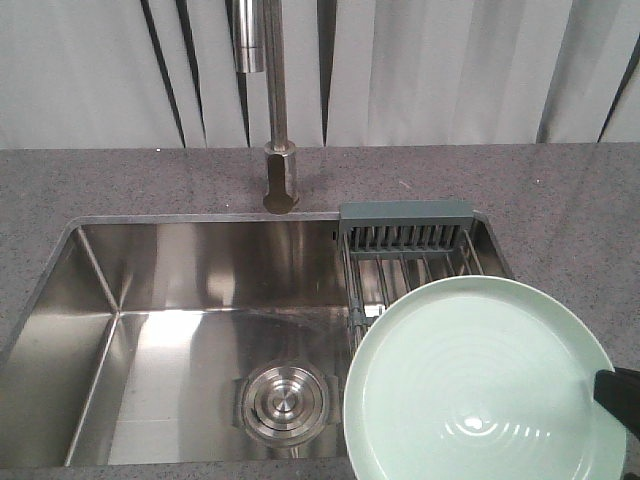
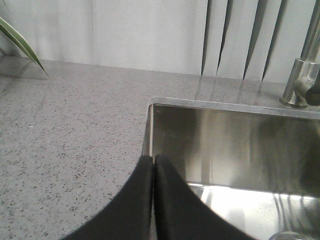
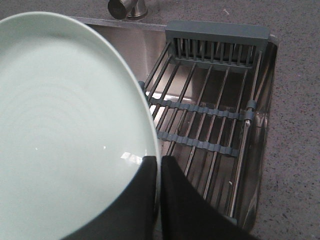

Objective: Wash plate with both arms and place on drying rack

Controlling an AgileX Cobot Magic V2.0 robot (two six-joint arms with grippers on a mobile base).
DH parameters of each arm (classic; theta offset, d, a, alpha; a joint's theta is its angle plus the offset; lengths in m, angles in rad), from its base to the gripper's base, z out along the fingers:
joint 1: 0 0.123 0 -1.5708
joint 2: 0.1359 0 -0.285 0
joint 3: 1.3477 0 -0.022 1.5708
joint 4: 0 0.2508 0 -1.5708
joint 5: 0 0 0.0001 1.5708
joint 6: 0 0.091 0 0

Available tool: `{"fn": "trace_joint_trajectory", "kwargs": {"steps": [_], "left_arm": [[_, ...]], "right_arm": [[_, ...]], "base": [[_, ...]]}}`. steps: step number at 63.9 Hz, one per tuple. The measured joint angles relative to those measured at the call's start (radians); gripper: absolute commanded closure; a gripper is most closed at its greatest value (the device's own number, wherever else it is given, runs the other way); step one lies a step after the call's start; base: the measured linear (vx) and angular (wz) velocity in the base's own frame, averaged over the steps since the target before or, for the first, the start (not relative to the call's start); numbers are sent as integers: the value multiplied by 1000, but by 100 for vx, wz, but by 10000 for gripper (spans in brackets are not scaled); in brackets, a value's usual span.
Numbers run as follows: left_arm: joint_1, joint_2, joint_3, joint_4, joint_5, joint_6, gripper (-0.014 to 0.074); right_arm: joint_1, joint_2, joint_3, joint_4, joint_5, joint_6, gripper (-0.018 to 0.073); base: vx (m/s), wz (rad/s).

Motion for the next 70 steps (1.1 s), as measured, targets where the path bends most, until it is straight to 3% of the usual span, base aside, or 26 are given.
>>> {"fn": "trace_joint_trajectory", "kwargs": {"steps": [70], "left_arm": [[0,0,0,0,0,0,603]], "right_arm": [[0,0,0,0,0,0,564]], "base": [[2,0]]}}
